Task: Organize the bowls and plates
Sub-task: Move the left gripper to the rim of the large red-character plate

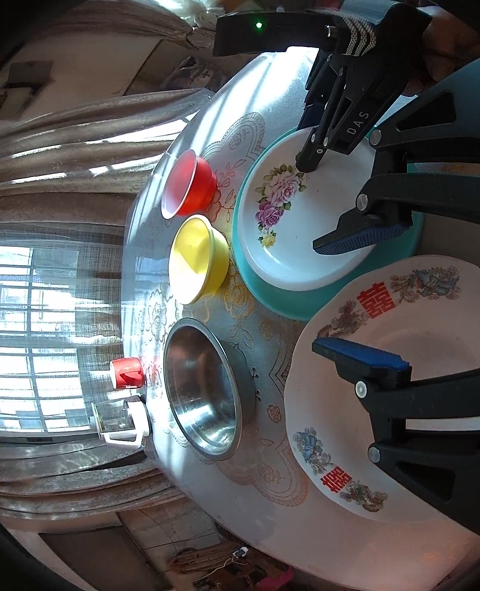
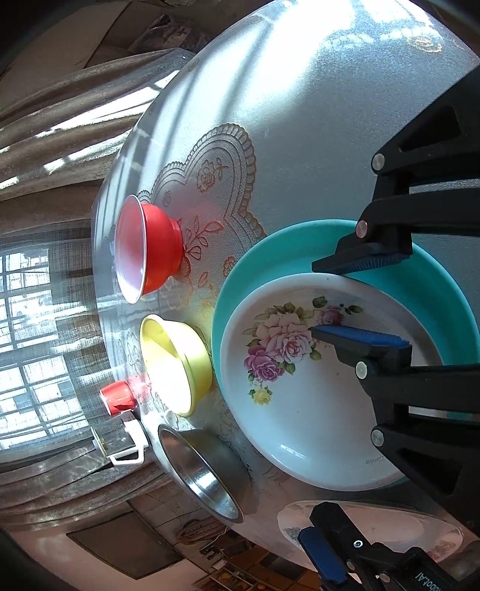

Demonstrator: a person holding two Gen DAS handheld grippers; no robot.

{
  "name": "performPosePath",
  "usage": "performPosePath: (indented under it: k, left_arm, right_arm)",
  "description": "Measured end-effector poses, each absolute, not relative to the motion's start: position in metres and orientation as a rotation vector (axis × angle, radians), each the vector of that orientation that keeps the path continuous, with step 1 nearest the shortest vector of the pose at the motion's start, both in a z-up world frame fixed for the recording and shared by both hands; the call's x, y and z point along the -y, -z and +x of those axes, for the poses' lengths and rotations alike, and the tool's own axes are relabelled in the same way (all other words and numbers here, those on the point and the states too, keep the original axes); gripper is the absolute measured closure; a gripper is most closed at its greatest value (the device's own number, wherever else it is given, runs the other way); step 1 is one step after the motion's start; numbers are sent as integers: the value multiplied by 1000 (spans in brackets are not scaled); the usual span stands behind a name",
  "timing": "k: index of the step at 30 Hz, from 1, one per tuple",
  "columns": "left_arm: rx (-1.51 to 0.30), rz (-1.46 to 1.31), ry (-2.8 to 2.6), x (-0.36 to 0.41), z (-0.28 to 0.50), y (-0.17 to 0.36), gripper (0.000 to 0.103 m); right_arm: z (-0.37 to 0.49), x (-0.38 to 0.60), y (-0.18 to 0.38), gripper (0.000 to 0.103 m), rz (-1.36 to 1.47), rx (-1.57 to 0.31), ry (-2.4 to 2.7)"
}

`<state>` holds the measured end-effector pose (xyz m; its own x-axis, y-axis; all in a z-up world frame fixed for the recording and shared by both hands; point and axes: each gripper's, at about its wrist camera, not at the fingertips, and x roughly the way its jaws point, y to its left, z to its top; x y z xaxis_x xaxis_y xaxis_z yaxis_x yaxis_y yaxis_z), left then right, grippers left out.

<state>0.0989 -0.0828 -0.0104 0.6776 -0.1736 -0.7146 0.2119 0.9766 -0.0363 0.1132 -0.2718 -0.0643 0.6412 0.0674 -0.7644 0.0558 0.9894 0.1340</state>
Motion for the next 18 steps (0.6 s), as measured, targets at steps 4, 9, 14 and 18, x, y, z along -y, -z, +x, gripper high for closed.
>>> performPosePath:
  k: [4,9,14,18]
  left_arm:
    - [-795,35,194,71,93,8,55]
    - [-795,19,171,57,87,9,55]
    - [-795,6,152,45,83,11,55]
    - [-799,-5,137,37,81,12,55]
  right_arm:
    - [113,267,64,66,131,-875,-1]
    - [112,269,63,65,147,-897,-1]
    - [106,273,55,63,170,-873,19]
    - [100,272,41,62,169,-834,25]
